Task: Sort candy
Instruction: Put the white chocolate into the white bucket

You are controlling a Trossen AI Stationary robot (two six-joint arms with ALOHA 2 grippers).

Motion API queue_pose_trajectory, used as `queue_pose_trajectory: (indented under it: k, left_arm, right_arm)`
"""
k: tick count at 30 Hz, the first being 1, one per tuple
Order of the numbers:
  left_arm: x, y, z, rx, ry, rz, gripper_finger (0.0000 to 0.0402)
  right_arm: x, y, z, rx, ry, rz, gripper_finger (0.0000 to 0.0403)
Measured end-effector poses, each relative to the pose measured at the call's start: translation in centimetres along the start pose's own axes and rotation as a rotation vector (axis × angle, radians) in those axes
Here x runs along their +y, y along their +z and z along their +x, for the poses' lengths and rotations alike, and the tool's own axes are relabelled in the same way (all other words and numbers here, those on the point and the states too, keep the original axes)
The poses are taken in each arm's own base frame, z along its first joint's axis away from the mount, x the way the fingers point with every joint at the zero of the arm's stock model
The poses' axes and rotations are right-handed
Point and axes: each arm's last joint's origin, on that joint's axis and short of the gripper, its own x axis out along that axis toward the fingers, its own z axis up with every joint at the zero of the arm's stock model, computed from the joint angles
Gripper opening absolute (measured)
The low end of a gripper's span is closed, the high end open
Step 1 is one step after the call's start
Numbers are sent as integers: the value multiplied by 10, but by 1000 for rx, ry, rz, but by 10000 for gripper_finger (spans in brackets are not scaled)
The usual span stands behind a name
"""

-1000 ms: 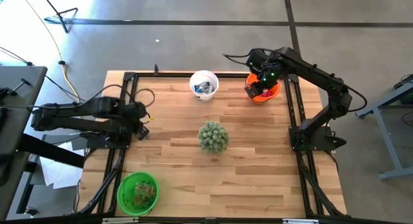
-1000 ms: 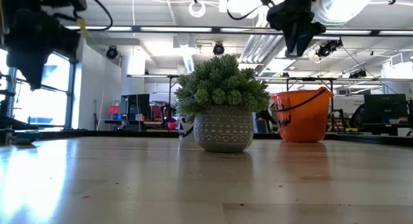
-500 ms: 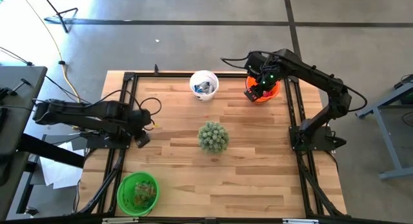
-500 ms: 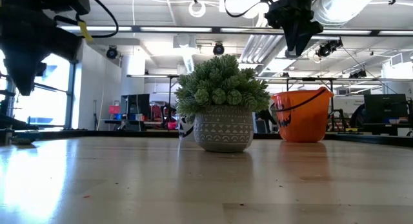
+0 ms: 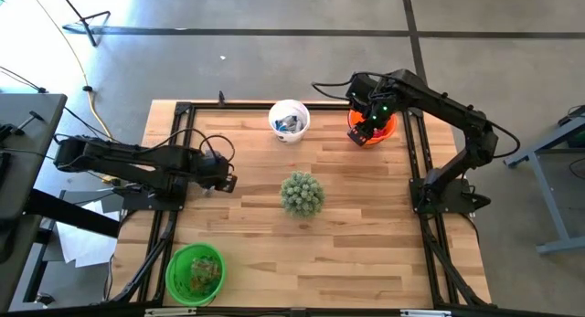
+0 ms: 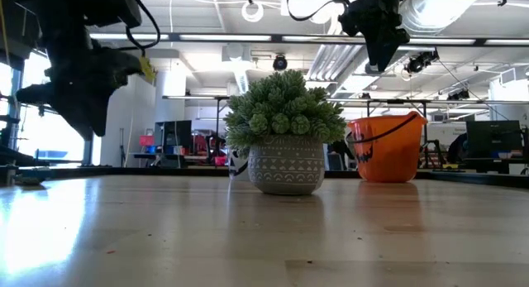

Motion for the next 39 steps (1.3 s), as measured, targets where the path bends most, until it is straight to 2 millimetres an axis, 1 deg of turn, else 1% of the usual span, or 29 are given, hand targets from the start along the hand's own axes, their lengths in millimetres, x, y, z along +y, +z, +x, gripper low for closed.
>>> queue_pose_trajectory:
  k: [7,13,23,27,31,33,39]
  left_arm:
    - [-2,2,12,-62,93,-283,100]
    - [1,2,22,-69,203,-552,100]
    - [1,0,44,-124,366,-731,100]
    - [-2,0,49,-154,350,-849,100]
    - [-13,0,51,-201,233,-917,100]
    - [-14,-1,51,-238,205,-942,100]
    - [-13,-5,51,-246,220,-989,100]
  right_arm:
    - [0,0,0,0,0,-58,178]
    - [0,0,0,0,0,-78,178]
    - [-4,3,0,-25,-9,-103,178]
    - [-8,7,0,-60,-53,-106,178]
    - [-13,12,-1,-107,-97,-108,178]
    - [-16,15,-1,-130,-106,-116,178]
    - [-25,25,-2,-212,-113,-97,178]
